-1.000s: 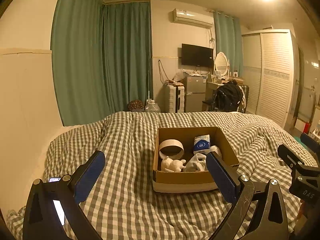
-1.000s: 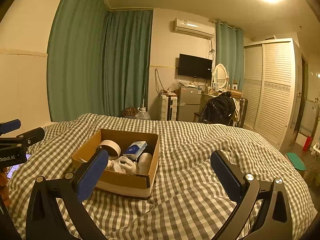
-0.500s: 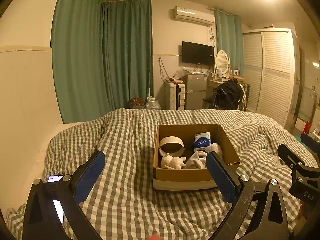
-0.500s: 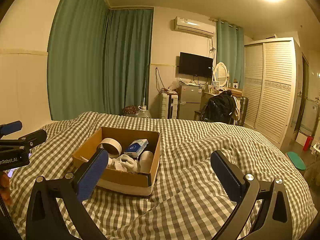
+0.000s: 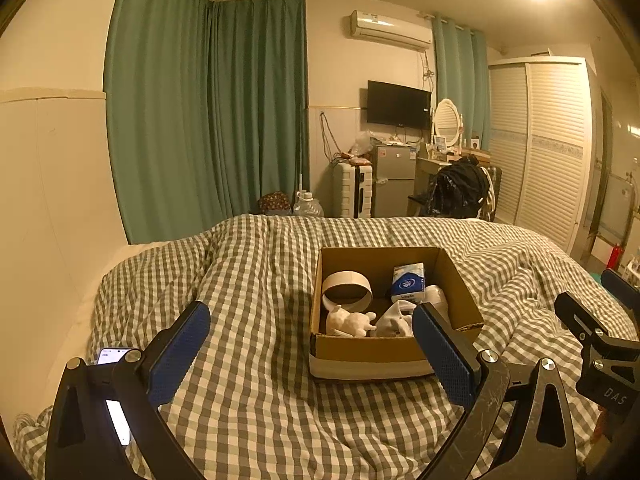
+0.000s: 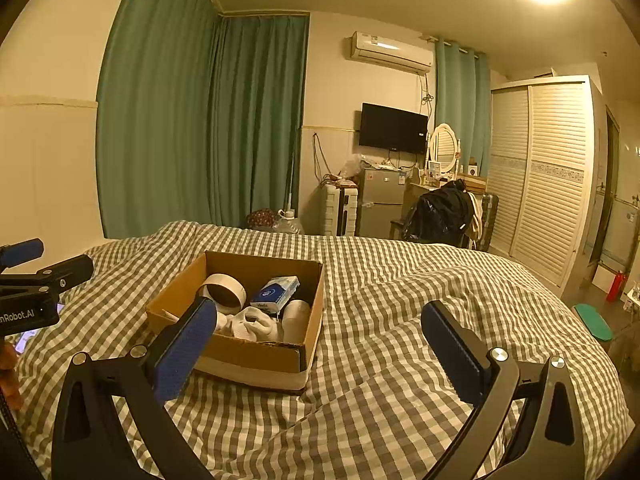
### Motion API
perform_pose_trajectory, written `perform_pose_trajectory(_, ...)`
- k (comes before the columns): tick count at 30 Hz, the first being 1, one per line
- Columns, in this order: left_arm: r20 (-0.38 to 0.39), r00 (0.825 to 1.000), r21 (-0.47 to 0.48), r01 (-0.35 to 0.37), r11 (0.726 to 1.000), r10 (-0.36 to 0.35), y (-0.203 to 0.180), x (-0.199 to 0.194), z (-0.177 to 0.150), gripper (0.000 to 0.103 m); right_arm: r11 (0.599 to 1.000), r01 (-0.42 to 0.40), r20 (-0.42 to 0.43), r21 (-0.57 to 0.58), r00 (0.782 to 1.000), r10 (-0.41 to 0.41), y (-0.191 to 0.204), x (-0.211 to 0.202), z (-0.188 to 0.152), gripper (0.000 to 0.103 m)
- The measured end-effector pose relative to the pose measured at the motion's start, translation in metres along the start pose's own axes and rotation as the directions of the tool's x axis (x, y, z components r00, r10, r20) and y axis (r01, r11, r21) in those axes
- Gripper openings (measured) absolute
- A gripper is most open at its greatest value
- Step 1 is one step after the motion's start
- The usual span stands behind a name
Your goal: Organize objects
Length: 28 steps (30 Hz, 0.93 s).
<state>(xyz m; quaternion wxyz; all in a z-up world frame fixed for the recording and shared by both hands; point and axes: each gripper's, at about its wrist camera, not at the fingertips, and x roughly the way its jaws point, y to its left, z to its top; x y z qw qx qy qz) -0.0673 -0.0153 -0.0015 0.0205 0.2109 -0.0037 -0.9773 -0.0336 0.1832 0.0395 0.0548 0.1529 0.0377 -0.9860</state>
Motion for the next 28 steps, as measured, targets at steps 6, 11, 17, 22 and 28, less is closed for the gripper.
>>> perform_pose_trajectory(6, -0.003, 1.0, 0.0, 0.008, 1.0, -0.008, 0.0003, 0.0007, 0.0, 0.103, 1.0, -0.006, -0.016, 0.009, 1.0, 0.006, -0.0006, 0.0024, -0.0011, 0.103)
perform_pose_trajectory(11, -0.003, 1.0, 0.002, 0.009, 1.0, -0.009, 0.0012, 0.0013, -0.0003, 0.103, 1.0, -0.008, -0.023, 0.01, 1.0, 0.009, -0.0008, 0.0032, -0.0009, 0.103)
perform_pose_trajectory(17, -0.005, 1.0, 0.008, 0.008, 1.0, -0.008, -0.0002, 0.002, -0.0018, 0.103, 1.0, -0.01, -0.028, 0.008, 1.0, 0.01, -0.0008, 0.0038, -0.001, 0.103)
perform_pose_trajectory(22, -0.005, 1.0, 0.006, 0.008, 1.0, -0.008, -0.0006, 0.0017, -0.0022, 0.103, 1.0, -0.011, -0.029, 0.007, 1.0, 0.011, -0.0004, 0.0037, -0.001, 0.103)
perform_pose_trajectory(28, 0.005, 1.0, 0.009, 0.001, 1.0, -0.001, -0.0011, 0.0001, -0.0038, 0.103, 1.0, -0.011, -0.029, 0.004, 1.0, 0.011, 0.0016, 0.003, -0.0024, 0.103)
